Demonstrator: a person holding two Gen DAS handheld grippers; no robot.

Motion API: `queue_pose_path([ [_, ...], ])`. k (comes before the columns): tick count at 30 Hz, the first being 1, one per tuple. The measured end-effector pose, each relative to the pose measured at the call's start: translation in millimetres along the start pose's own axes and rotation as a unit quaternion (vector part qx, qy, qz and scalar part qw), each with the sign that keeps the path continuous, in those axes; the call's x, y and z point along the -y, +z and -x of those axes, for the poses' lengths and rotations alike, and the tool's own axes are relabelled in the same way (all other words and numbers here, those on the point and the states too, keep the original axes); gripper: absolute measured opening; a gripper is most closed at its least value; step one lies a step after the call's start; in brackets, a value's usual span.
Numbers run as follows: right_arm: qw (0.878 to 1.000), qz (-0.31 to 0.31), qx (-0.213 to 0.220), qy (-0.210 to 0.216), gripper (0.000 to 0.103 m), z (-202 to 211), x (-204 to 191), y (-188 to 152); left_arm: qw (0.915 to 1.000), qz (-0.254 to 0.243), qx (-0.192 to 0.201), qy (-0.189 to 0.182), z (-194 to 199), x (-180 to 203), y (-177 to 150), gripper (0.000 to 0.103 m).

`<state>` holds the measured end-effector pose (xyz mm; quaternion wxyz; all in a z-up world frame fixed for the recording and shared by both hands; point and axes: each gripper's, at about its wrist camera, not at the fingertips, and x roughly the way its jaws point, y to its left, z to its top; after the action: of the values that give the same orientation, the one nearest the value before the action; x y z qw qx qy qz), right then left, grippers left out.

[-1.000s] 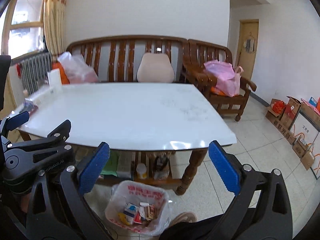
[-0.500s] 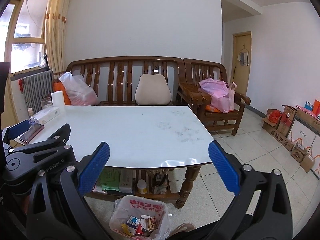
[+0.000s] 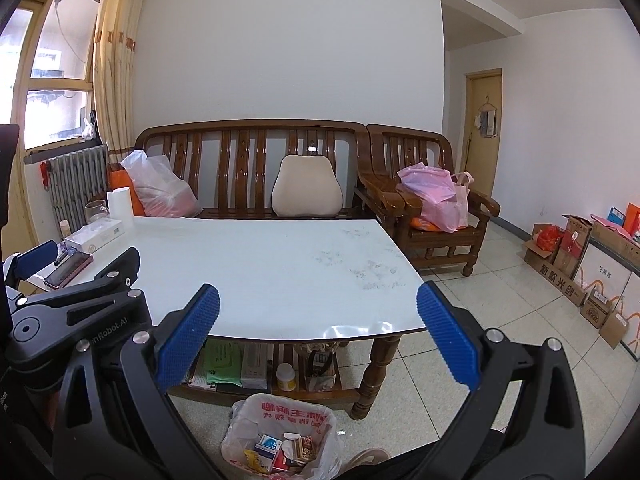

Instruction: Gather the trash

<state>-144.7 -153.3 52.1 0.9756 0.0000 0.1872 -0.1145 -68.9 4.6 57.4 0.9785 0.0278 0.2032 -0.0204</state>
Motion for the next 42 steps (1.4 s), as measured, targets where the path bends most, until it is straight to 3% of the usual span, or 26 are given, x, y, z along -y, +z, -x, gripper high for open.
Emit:
queue_pose_path([
  [42, 1.000, 0.010, -0.006, -0.007, 0.097, -6.2, -1.3, 2.8, 0.9998, 0.007, -0.018, 0.000, -10.1, -3.0, -2.9, 0.096],
])
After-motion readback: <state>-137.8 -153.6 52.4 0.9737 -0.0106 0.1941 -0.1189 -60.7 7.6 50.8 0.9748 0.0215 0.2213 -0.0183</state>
